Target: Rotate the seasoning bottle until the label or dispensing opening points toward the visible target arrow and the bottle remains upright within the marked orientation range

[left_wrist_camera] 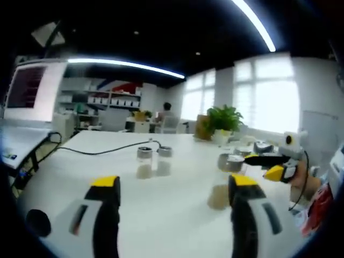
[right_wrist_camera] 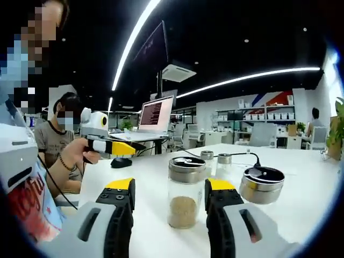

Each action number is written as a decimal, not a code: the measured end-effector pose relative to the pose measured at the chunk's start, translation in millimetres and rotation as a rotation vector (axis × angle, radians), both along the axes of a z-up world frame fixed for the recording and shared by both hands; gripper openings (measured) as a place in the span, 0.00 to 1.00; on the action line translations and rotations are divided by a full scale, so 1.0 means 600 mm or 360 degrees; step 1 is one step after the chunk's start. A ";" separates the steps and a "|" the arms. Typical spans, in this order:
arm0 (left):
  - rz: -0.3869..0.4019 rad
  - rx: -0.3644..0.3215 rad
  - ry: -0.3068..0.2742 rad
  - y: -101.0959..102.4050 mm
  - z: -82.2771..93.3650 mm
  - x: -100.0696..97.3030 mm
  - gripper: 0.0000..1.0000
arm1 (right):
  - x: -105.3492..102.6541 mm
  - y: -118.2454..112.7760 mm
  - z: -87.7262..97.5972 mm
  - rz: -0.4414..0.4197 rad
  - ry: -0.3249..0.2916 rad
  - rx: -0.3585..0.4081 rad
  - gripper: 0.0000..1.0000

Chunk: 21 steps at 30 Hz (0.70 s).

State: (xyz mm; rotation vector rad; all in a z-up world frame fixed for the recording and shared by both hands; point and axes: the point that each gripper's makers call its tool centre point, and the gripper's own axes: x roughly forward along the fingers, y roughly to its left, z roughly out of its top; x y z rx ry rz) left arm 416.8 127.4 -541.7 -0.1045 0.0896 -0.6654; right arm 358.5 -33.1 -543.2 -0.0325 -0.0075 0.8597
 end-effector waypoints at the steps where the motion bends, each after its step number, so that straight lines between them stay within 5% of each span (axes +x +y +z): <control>1: -0.0002 0.0004 -0.0003 -0.006 0.000 -0.002 0.99 | 0.001 -0.010 0.007 -0.0025 -0.0018 0.0005 0.53; 7: -0.0148 0.0045 0.0051 -0.064 -0.023 -0.018 0.91 | 0.008 -0.071 0.045 -0.0161 -0.0092 -0.0035 0.50; 13: -0.0286 0.0007 -0.0161 -0.142 -0.005 -0.012 0.91 | 0.017 -0.127 0.076 -0.0380 -0.0219 -0.0010 0.43; 15: -0.0302 0.0026 -0.0181 -0.157 -0.010 -0.015 0.91 | 0.020 -0.141 0.073 -0.0442 -0.0240 -0.0069 0.41; 21: -0.0300 0.0057 -0.0170 -0.197 -0.024 -0.004 0.87 | 0.026 -0.160 0.071 -0.0484 -0.0212 0.0009 0.43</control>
